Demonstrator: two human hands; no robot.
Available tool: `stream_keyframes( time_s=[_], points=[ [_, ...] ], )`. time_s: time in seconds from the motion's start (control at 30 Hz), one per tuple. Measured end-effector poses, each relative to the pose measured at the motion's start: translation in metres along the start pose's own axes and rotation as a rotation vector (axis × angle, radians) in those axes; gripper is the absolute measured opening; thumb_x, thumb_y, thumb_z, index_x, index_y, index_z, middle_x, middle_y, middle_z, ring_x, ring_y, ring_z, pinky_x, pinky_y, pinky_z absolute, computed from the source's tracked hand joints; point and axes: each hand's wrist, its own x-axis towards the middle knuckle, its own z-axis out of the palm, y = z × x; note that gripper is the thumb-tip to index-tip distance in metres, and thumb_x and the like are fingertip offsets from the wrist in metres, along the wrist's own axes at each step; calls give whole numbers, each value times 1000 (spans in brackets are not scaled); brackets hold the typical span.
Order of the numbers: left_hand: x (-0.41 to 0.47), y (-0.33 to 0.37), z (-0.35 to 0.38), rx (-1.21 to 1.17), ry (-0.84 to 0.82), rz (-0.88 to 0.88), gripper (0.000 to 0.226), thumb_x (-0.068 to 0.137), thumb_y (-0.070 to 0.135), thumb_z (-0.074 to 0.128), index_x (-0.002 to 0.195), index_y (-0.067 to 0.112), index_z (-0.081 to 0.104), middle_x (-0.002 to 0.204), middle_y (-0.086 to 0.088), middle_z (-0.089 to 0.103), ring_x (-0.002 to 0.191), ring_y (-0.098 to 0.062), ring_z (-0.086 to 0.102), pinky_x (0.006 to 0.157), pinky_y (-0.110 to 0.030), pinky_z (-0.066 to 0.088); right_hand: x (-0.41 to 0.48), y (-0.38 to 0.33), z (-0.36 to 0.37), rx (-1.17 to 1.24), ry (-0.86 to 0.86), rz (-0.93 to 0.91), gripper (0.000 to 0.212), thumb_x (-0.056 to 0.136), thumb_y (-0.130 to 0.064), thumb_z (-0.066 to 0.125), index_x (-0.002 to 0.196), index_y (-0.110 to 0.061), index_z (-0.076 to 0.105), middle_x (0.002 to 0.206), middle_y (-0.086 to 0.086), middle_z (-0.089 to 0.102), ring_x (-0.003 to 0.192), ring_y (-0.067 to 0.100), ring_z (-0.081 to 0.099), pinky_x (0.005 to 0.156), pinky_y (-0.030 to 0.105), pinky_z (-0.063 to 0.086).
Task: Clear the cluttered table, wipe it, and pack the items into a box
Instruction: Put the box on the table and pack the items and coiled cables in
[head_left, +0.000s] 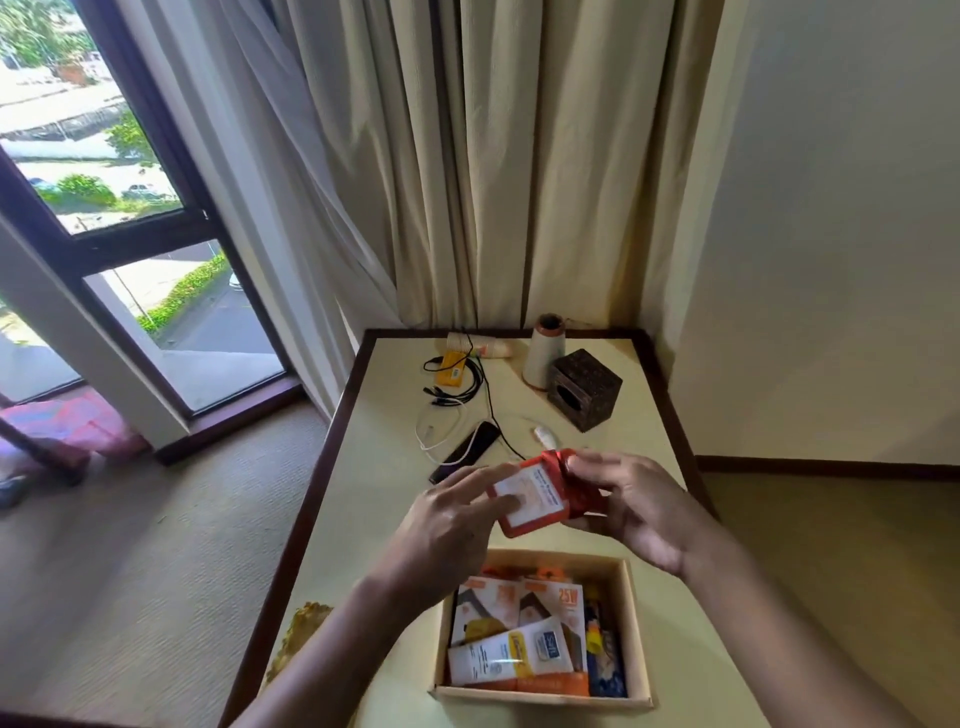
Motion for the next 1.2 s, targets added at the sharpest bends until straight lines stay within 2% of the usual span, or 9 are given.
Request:
stream_keyframes(
  time_s=[0.07, 0.17, 0.23, 0.4, 0.57, 0.7, 0.83, 1.03, 1.2],
  points=[
    [-8, 5, 13, 30, -114, -32, 41, 92, 32, 79, 129, 24, 63, 147, -4, 57, 134, -17, 57, 92, -30, 61, 5, 16, -6, -90, 93, -9, 27, 94, -4, 66, 121, -3, 67, 109, 27, 73, 107, 39, 70, 87, 51, 61],
    [-27, 20, 39, -21, -252, -302, 49, 98, 39, 65, 141, 32, 43, 148, 3, 47, 129, -16, 54, 97, -28, 54, 8, 38, -22, -327, 206, -45, 25, 92, -3, 71, 114, -12, 69, 102, 16, 77, 101, 31, 73, 92, 55, 59],
    [-42, 28, 56, -96, -416, -453, 46, 101, 35, 60, 142, 33, 40, 145, 6, 47, 129, -18, 53, 102, -32, 51, 6, 49, -33, -610, 206, -50, 24, 90, -5, 72, 109, -20, 70, 98, 7, 76, 98, 23, 72, 89, 47, 61],
    [-60, 31, 91, 117, -1000, -473, 69, 97, 41, 62, 157, 20, 35, 164, -8, 36, 146, -34, 40, 119, -47, 35, 2, 79, -44, -1002, 70, -33, 26, 92, -8, 64, 107, -28, 70, 100, -8, 70, 94, 7, 65, 71, 18, 53],
    [-64, 24, 102, 48, -1016, -436, 51, 91, 17, 64, 141, 24, 58, 141, -5, 61, 124, -28, 59, 105, -43, 50, 8, 99, -39, -1034, 86, -21, 27, 95, -9, 59, 112, -27, 70, 111, -7, 69, 103, 10, 63, 81, 22, 53],
    [-66, 18, 96, -136, -987, -496, 46, 94, 17, 64, 139, 28, 62, 142, 2, 61, 131, -20, 53, 112, -36, 45, 12, 105, -36, -933, 91, 11, 26, 95, -8, 60, 109, -27, 69, 111, -5, 70, 104, 11, 65, 87, 27, 55],
    [-68, 11, 91, -176, -963, -575, 40, 94, 10, 62, 131, 23, 66, 132, 2, 64, 123, -20, 58, 103, -34, 53, 3, 121, -27, -794, -26, 78, 25, 98, -7, 59, 112, -27, 67, 114, 0, 67, 105, 13, 65, 80, 25, 58],
    [-71, 3, 94, -265, -914, -604, 42, 92, 0, 56, 122, 26, 66, 119, 6, 68, 108, -15, 65, 87, -35, 62, 7, 133, -29, -712, 135, 162, 22, 97, 0, 54, 107, -16, 64, 107, 6, 69, 97, 14, 66, 62, 21, 55],
    [-67, 5, 93, -376, -812, -716, 31, 99, 12, 57, 127, 24, 63, 121, 2, 69, 111, -14, 67, 88, -34, 62, 1, 149, -39, -618, 160, 261, 29, 88, 9, 58, 106, -14, 60, 107, 17, 69, 91, 28, 70, 63, 41, 58]
  ],
)
